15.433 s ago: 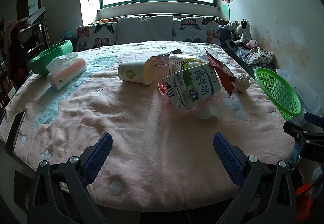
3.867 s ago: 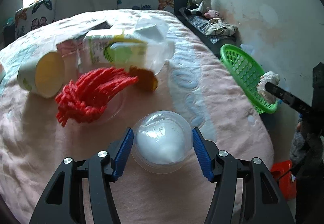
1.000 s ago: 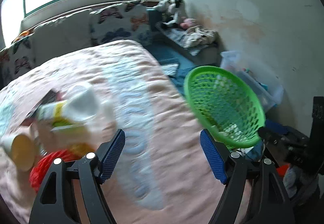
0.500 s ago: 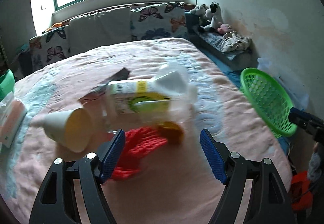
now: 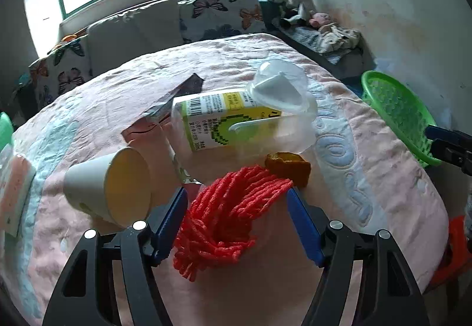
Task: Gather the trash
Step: 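Move the left tool to the red mesh net while the right tool moves to the orange peel, then grasp the red mesh net with the left tool while the right tool grasps the orange peel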
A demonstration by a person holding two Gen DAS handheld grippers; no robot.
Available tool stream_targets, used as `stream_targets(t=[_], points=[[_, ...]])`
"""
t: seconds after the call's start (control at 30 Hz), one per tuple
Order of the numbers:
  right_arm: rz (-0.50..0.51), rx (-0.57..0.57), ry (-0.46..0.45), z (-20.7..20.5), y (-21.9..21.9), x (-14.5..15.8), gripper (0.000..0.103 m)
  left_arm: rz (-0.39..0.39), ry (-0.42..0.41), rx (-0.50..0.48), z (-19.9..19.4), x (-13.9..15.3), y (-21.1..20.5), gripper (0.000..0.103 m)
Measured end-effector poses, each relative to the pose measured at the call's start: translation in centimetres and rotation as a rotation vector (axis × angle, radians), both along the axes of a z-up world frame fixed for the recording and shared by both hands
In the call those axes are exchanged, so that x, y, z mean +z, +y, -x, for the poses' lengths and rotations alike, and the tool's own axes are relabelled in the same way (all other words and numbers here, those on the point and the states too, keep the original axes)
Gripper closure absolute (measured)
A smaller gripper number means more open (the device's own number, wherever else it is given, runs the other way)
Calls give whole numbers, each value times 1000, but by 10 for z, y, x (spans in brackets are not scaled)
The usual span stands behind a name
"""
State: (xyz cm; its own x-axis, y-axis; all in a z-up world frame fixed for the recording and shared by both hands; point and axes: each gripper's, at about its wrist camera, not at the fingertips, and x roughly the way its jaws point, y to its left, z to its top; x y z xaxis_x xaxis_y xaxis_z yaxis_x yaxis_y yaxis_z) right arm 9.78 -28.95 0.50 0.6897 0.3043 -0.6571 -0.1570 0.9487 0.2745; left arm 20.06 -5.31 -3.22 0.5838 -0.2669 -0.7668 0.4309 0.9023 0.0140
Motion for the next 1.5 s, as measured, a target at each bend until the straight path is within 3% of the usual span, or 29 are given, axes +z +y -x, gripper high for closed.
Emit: stream_targets(t=[0.23,0.57,0.63,0.87,1.07,1.27,1.5], points=[[8,40,16,-6,19,-4,28,35,2,4,-4,1,11,35],[8,86,24,-11,37,-6,29,-4,-5,-57,-3,-1,11,36],[11,94,24,-13,41,-6,29,-1,-1,-60,-3,-2,13,46],[10,118,35,-20,54,-8,29,-2,-15,-88,1,-5,13,54],[10,143,38,-25,66,-12,29,38,-23,-66,2,-1,19,85],[4,164,39,-34,78,-17,29,102,-14,-27,7,7,30,93],[-1,201,50,-50,98,-23,39,125,-31,-11,17,18,38,100]])
